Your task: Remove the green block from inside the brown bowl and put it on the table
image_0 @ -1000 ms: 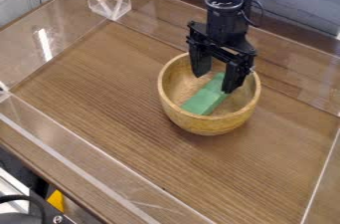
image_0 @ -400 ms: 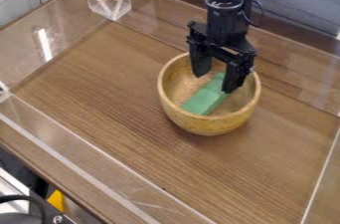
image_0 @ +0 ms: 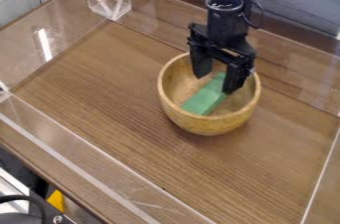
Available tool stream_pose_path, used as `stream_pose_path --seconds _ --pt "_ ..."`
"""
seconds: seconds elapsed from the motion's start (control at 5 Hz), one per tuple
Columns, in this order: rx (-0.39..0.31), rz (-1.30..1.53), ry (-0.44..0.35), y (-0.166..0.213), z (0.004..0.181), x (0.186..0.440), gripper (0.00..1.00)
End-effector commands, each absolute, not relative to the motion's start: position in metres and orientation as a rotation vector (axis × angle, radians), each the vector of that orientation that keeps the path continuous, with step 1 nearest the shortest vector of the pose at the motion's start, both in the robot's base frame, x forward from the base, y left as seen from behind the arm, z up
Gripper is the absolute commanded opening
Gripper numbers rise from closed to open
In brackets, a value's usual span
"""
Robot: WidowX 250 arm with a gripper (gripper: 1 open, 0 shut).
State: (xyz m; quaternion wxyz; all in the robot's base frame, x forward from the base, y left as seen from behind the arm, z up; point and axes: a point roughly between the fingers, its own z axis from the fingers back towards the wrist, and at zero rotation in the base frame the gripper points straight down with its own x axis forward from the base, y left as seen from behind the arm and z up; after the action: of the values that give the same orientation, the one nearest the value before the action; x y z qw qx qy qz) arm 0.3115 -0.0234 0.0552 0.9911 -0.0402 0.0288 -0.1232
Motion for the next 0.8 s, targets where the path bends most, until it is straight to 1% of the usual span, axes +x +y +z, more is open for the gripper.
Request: stream_pose_path --seconds 0.0,0.2,0.4,0.6 --pt "-0.078 -0.243 0.029 -0.023 0.058 0.314 1.0" --pt "-0.077 -0.237 0.031 -0.023 0.052 0.313 1.0" --pt "-0.078 -0.231 0.033 -0.022 0.048 0.312 0.0" --pt "-0.083 -0.225 0.028 -0.021 0.059 0.308 0.0"
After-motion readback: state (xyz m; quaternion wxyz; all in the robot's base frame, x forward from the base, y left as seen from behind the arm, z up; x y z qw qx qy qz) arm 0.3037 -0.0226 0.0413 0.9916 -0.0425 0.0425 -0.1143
